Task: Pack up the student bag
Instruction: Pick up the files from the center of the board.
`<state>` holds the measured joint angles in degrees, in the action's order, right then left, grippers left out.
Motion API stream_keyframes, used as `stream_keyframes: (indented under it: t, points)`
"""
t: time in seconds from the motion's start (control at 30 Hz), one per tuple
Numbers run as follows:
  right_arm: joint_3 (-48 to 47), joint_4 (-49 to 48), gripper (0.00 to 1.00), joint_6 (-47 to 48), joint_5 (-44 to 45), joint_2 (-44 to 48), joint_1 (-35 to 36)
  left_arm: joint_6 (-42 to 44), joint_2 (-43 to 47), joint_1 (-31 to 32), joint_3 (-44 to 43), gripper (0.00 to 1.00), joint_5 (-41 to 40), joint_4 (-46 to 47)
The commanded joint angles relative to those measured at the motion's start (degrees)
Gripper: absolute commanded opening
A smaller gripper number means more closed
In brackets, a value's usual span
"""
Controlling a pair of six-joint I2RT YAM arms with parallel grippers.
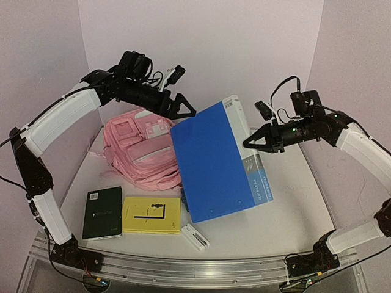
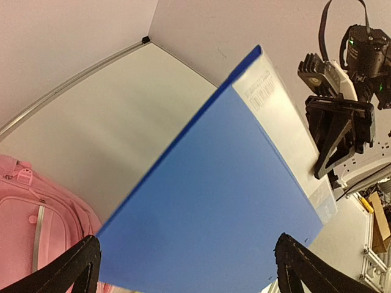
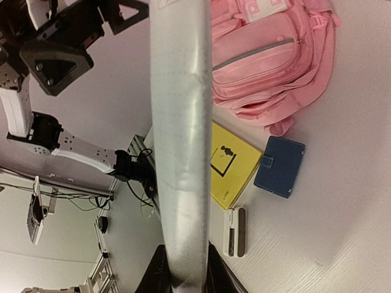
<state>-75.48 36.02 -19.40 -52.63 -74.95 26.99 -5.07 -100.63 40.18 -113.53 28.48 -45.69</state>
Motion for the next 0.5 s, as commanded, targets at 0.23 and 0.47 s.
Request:
stream_keyframes:
  t: [0.23, 0.47]
  points:
    - [-5.2, 0.2, 0.0, 7.7, -11.0, -3.3, 6.1, 4.8, -0.8, 0.0, 2.5, 0.98, 19.8, -4.6]
    - [-5.2, 0.2, 0.0, 10.9, -12.4, -7.1, 6.2, 3.9, 0.1, 0.0, 6.8, 0.57, 27.9, -4.8]
